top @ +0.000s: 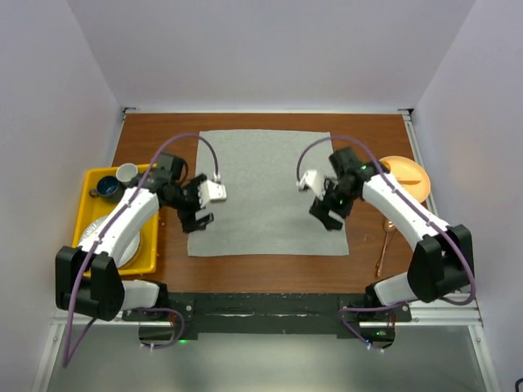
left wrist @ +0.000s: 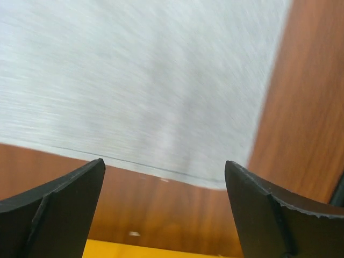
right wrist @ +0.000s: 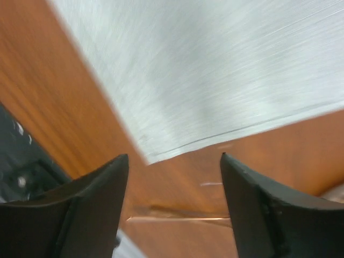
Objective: Fold the napkin into a case and place the utensils inside
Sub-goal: Pick up the flattened napkin from the center of the board.
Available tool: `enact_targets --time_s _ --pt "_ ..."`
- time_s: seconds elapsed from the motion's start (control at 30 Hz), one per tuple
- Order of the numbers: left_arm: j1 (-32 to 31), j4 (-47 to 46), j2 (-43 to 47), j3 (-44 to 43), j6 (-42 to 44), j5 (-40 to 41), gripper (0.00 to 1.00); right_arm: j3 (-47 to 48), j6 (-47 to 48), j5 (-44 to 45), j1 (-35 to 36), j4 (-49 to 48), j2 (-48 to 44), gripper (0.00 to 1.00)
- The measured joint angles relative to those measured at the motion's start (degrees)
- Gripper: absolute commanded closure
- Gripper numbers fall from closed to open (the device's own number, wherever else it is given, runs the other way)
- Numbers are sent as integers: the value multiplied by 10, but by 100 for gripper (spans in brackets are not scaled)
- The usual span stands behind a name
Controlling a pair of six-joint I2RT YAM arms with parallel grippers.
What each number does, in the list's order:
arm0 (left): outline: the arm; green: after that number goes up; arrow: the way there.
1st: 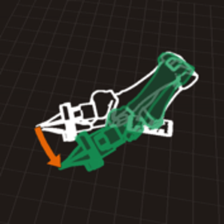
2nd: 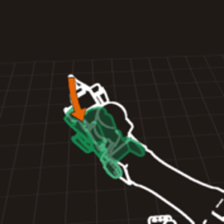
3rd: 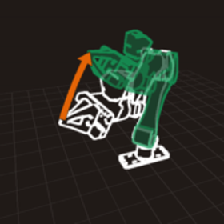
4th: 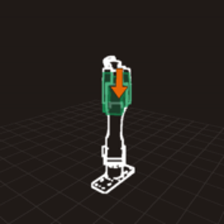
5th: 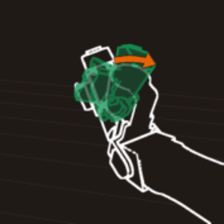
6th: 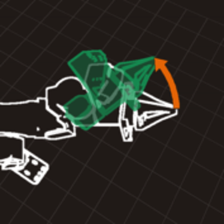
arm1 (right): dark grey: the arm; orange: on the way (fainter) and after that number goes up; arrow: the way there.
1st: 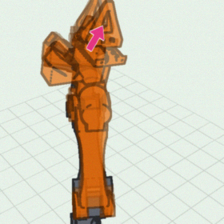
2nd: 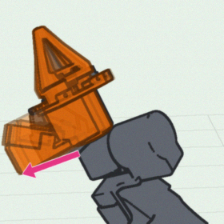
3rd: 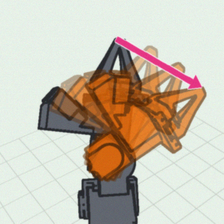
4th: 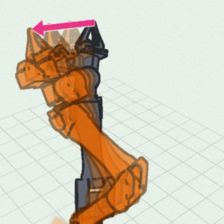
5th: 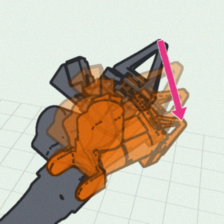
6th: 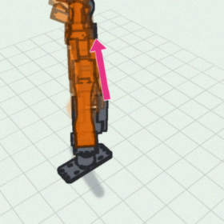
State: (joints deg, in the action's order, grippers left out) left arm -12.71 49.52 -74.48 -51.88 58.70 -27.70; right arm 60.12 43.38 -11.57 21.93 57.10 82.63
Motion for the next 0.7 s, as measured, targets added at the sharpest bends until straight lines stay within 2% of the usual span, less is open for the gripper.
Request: enact_targets --time_s 0.1,0.17,0.27,0.4,0.57,0.67,0.7 --pt "15 -39 -8 -88 -75 -38 0 139 -45 -48 -41 -23 -1 6" --pt "31 -90 -22 -139 -141 -53 0 183 -77 -56 -76 -49 1 2" --pt "48 -205 -63 -210 -261 -39 0 256 -165 -30 -114 -141 26 2" --pt "53 -341 -157 -293 -382 9 0 315 -249 39 -122 -270 96 4" --pt "60 -381 -342 -462 -487 74 1 443 -303 56 -129 -313 259 9" --pt "75 -397 -400 -485 -538 94 12 461 -331 62 -138 -323 331 17" --pt "82 -400 -413 -483 -553 99 24 464 -342 63 -141 -324 356 19"
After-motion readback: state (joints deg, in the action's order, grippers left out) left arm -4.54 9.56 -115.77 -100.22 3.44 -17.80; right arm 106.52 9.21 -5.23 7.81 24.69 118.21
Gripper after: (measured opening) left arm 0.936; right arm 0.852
